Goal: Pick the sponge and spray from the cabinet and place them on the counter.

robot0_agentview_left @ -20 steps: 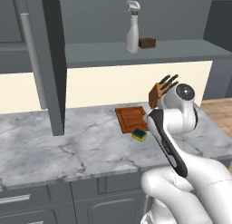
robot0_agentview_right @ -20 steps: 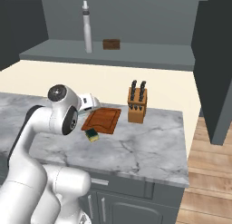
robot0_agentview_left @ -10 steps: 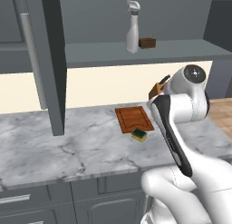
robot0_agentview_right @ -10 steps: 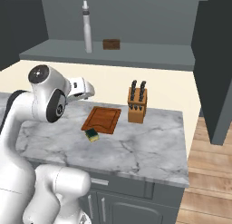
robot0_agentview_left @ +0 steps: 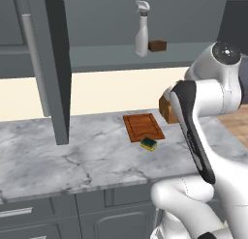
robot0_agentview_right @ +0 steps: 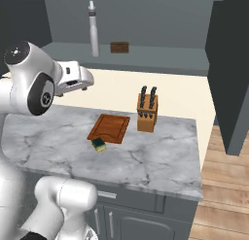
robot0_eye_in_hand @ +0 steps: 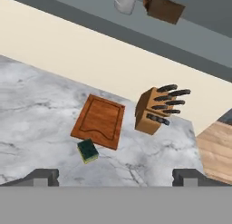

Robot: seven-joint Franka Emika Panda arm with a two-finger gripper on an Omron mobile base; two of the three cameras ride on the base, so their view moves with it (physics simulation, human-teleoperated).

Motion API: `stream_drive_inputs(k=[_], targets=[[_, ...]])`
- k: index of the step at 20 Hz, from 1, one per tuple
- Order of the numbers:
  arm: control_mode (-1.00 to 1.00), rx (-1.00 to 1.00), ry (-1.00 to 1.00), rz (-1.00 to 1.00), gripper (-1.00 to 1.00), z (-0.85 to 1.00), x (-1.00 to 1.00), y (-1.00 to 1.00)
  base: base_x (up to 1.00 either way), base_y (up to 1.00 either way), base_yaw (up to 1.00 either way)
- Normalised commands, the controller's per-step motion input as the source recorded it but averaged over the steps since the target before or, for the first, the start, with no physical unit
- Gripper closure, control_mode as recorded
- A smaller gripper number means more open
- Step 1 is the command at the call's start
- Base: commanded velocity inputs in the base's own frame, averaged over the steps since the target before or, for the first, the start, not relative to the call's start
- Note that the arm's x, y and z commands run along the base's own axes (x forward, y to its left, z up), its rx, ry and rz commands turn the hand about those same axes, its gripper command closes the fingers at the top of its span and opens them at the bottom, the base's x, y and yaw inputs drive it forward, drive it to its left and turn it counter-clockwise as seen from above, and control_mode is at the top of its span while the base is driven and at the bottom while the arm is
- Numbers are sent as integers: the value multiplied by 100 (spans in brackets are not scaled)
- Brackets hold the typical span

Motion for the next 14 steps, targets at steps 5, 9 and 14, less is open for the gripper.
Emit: stream_drive_inputs(k=[5, 9, 14], targets=[[-100, 1, -30, 0, -100, 32, -40, 0, 0, 0, 0], [-100, 6, -24, 0, -100, 63, -8, 5, 0, 0, 0], [-100, 9, -21, 0, -100, 65, -1, 11, 0, 0, 0]])
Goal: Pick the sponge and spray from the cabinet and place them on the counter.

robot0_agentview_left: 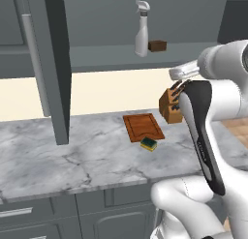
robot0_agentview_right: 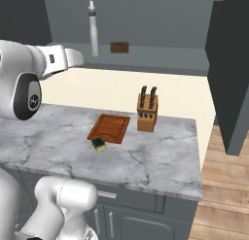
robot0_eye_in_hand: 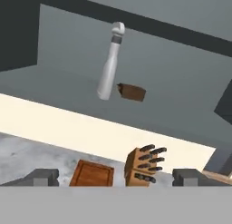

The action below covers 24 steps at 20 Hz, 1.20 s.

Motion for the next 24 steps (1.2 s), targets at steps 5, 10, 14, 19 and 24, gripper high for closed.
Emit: stream_drive_inputs(k=[5, 10, 14, 19, 24], targets=[[-100, 11, -17, 0, -100, 46, 25, 20, 0, 0, 0], [-100, 14, -10, 2, -100, 34, 22, 13, 0, 0, 0], [-100, 2, -11, 2, -100, 11, -6, 0, 0, 0, 0], [-100, 7, -2, 1, -100, 10, 11, 0, 0, 0, 0], [-100, 7, 1, 0, -100, 5, 41, 0, 0, 0, 0]])
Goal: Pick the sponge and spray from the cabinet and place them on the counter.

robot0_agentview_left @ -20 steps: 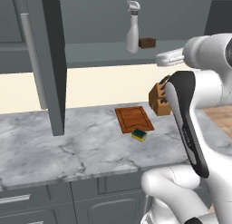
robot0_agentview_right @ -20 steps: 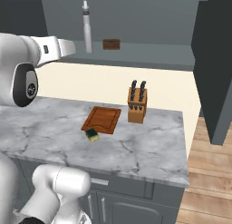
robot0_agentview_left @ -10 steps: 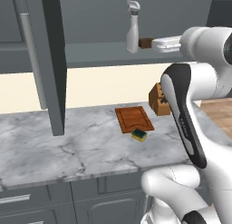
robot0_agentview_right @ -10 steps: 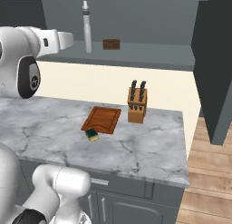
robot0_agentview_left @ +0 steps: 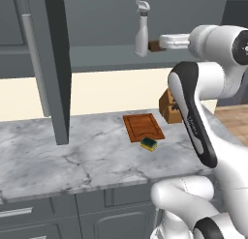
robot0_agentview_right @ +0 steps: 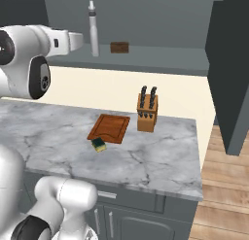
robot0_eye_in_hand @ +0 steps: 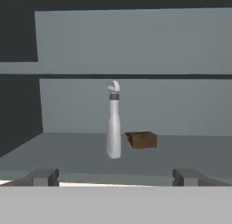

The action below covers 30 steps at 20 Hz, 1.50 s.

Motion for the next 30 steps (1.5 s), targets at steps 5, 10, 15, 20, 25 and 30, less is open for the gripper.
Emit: stream_drive_inputs(k=[5, 10, 15, 20, 25, 30], targets=[[-100, 3, 0, 0, -100, 5, 46, 0, 0, 0, 0], [-100, 3, 1, 0, -100, 2, 51, 0, 0, 0, 0], [-100, 2, 2, 0, -100, 2, 39, 5, 0, 0, 0], [-100, 0, 2, 0, -100, 3, 20, 7, 0, 0, 0], [-100, 0, 10, 1, -100, 1, 9, 0, 0, 0, 0], [-100, 0, 16, 2, -100, 0, 9, 0, 0, 0, 0]])
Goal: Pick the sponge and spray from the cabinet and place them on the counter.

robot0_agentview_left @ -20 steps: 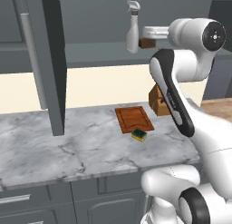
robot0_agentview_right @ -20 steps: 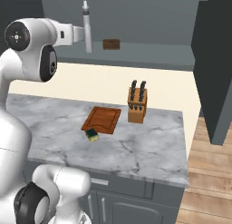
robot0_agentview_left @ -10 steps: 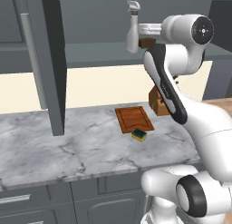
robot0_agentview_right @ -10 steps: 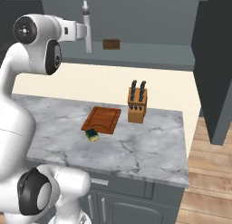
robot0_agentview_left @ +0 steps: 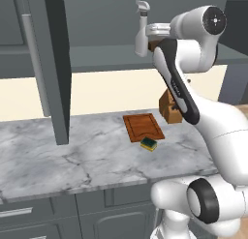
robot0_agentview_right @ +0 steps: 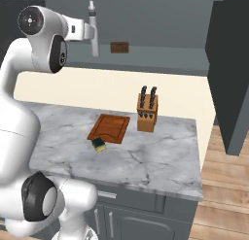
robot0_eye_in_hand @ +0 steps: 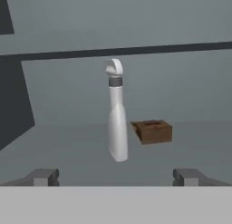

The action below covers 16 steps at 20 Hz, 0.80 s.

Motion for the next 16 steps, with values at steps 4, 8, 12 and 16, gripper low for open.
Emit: stream_drive_inputs(k=[4, 8, 12, 16], targets=[[-100, 0, 4, 0, -100, 0, 1, 1, 0, 0, 0], [-100, 0, 1, 0, -100, 0, 2, 0, 0, 0, 0], [-100, 0, 6, 0, -100, 0, 14, 0, 0, 0, 0], [-100, 0, 7, 0, -100, 0, 27, 0, 0, 0, 0]])
